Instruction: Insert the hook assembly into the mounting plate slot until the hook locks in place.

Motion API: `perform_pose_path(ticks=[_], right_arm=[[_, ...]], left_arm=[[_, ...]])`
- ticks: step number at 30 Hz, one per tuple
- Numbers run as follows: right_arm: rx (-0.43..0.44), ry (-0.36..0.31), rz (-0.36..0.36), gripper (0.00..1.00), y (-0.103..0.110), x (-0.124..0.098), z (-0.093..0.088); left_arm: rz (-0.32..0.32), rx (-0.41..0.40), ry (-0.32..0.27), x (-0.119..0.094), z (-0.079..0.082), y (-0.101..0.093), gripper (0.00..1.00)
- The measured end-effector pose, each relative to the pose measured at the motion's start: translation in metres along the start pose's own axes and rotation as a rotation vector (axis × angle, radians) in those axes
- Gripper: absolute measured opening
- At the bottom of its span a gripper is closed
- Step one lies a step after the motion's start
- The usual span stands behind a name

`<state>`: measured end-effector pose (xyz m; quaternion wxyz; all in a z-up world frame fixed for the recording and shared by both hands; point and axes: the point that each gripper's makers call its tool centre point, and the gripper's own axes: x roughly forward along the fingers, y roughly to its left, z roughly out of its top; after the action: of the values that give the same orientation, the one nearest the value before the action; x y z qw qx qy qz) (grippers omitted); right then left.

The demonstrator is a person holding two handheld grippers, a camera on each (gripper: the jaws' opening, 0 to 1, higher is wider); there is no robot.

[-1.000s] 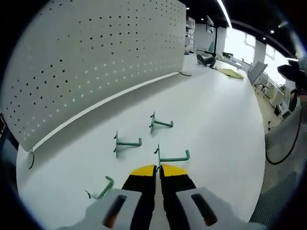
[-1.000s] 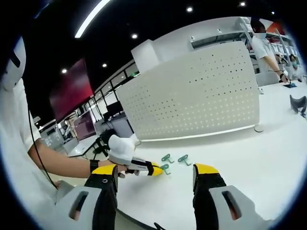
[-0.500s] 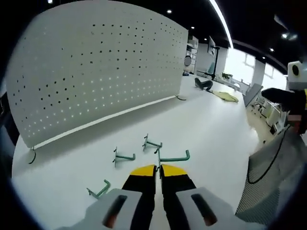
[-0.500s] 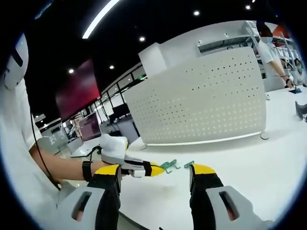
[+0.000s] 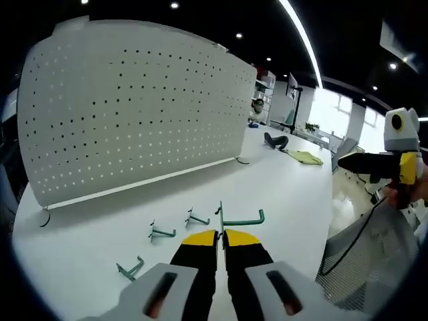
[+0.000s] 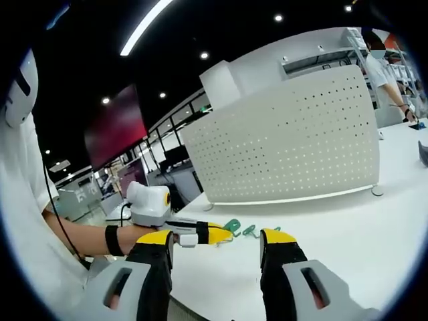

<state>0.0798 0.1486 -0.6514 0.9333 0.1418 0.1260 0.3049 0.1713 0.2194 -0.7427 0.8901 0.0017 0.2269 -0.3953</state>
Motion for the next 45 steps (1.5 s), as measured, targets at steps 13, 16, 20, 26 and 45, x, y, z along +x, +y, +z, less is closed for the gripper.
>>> perform_pose_path(ticks=[13, 16, 20, 26, 45], right_arm=[[-0.012, -0.009, 0.024, 0.41, 0.007, 0.004, 0.002], [-0.012, -0.011, 0.045, 0.39, 0.012, 0.005, 0.003], [-0.017, -0.024, 0.051, 0.32, 0.014, 0.007, 0.007], [-0.014, -0.031, 0.087, 0.28, 0.020, 0.011, 0.011], [0.037, -0.090, 0.127, 0.13, 0.034, 0.013, 0.024]], left_arm=[[-0.033, -0.026, -0.101, -0.024, 0.021, -0.024, 0.03], [-0.043, -0.031, -0.129, -0.031, 0.027, -0.029, 0.03], [-0.057, -0.022, -0.164, -0.039, 0.036, -0.037, 0.03], [-0.084, 0.004, -0.223, -0.050, 0.052, -0.052, 0.04], [-0.111, 0.017, -0.319, -0.070, 0.070, -0.079, 0.04]])
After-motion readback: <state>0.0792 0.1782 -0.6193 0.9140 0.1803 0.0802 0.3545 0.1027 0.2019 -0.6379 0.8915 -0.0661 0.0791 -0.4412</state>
